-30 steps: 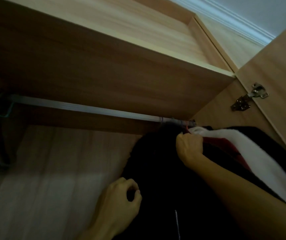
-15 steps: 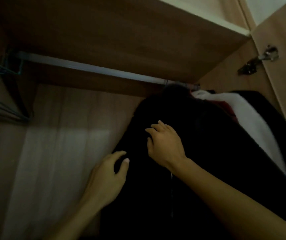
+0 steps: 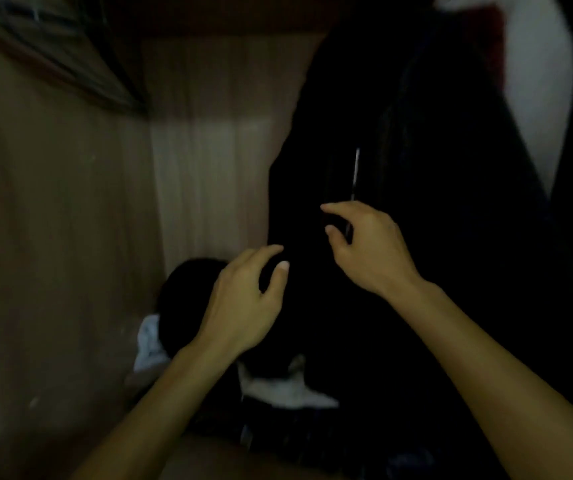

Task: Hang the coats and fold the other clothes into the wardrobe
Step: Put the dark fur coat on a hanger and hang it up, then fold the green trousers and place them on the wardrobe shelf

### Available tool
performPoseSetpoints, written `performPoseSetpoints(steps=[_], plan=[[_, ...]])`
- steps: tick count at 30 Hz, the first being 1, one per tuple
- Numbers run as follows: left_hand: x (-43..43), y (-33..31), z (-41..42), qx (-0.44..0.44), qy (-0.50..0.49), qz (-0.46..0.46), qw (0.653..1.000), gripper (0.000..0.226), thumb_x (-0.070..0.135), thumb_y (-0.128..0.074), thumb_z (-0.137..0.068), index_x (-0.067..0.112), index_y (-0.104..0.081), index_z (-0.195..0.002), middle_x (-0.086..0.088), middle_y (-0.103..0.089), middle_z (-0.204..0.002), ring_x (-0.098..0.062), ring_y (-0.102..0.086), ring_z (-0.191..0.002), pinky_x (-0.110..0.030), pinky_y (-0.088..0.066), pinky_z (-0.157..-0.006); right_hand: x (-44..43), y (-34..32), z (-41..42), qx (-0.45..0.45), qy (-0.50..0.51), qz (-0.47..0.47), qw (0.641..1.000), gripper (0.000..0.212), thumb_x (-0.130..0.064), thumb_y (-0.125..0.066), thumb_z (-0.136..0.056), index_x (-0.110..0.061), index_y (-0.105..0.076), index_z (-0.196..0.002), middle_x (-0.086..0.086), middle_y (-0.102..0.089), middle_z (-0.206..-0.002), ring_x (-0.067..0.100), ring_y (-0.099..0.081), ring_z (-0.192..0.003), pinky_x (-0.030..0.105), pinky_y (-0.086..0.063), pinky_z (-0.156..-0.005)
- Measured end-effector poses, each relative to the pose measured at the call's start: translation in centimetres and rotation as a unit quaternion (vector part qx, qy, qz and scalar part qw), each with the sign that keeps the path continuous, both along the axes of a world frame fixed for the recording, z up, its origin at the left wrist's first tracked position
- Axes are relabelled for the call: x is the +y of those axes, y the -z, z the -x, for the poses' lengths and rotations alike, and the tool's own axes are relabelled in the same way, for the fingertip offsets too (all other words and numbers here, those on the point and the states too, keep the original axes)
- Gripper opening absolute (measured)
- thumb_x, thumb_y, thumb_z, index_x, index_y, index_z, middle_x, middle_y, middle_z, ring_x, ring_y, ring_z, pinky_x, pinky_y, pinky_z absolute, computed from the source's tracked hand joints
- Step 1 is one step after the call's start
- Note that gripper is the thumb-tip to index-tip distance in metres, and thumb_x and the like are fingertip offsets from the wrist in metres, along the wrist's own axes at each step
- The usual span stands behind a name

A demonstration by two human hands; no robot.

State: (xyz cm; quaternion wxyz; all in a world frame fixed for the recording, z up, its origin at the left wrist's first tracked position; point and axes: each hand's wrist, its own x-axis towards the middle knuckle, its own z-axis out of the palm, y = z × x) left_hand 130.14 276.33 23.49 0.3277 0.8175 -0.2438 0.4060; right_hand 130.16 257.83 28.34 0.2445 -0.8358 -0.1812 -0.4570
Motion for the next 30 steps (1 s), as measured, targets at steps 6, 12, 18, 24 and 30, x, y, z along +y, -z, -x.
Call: performPoseSetpoints(steps=[6,12,18,24,30], plan=[[0.2,6.9,6.8,0.069,0.027,-0.007,0.997,0.046,0.043,-0.039,-0.094,0.02,-0.053,-0.132,0.006,-0.054,-0.131,-0.001,-0.046,-0.118,-0.016,-0.035,-0.096,-0.5,9.5,7.5,0.066,-0.027,-0.039,0.997,0.036,-0.023,-0.055,-0.094,-0.019,-0.057,-0.13,-0.004,-0.057,-0.13,0.005,-0.053,-0.116,0.01,-0.036,-0.095],[1.1,12.2,12.9,0.129,0.065,-0.021,0.989,0.047,0.051,-0.037,-0.096,0.032,-0.042,-0.138,0.022,-0.038,-0.136,0.008,-0.031,-0.125,-0.012,-0.023,-0.102,-0.4,16.2,15.1,0.1,0.027,-0.059,0.993,0.042,-0.042,-0.043,-0.097,-0.02,-0.057,-0.129,-0.005,-0.056,-0.132,0.009,-0.045,-0.127,0.02,-0.036,-0.102],[1.8,18.1,18.7,0.209,0.155,-0.013,0.965,0.055,0.057,-0.032,-0.094,0.028,-0.041,-0.14,0.018,-0.036,-0.14,0.003,-0.031,-0.13,-0.02,-0.026,-0.108,0.2,23.2,24.1,0.13,0.15,-0.068,0.978,0.047,-0.045,-0.035,-0.097,-0.016,-0.063,-0.122,0.001,-0.062,-0.124,0.017,-0.054,-0.12,0.032,-0.046,-0.097],[1.2,24.2,25.1,0.248,0.263,-0.056,0.931,0.06,0.059,-0.028,-0.09,0.026,-0.046,-0.137,0.014,-0.045,-0.136,0.001,-0.037,-0.124,-0.022,-0.029,-0.105,2.2,30.7,36.1,0.222,0.284,-0.08,0.929,0.04,-0.036,-0.039,-0.096,-0.012,-0.065,-0.115,0.004,-0.066,-0.115,0.02,-0.061,-0.108,0.037,-0.05,-0.091],[-3.1,25.9,32.5,0.276,0.378,-0.104,0.878,0.066,0.061,-0.027,-0.088,0.02,-0.05,-0.135,0.004,-0.049,-0.138,-0.013,-0.043,-0.128,-0.032,-0.033,-0.108,1.7,32.9,47.4,0.274,0.395,-0.081,0.873,0.035,-0.033,-0.043,-0.095,-0.013,-0.065,-0.114,0.003,-0.065,-0.117,0.022,-0.06,-0.111,0.042,-0.05,-0.092]])
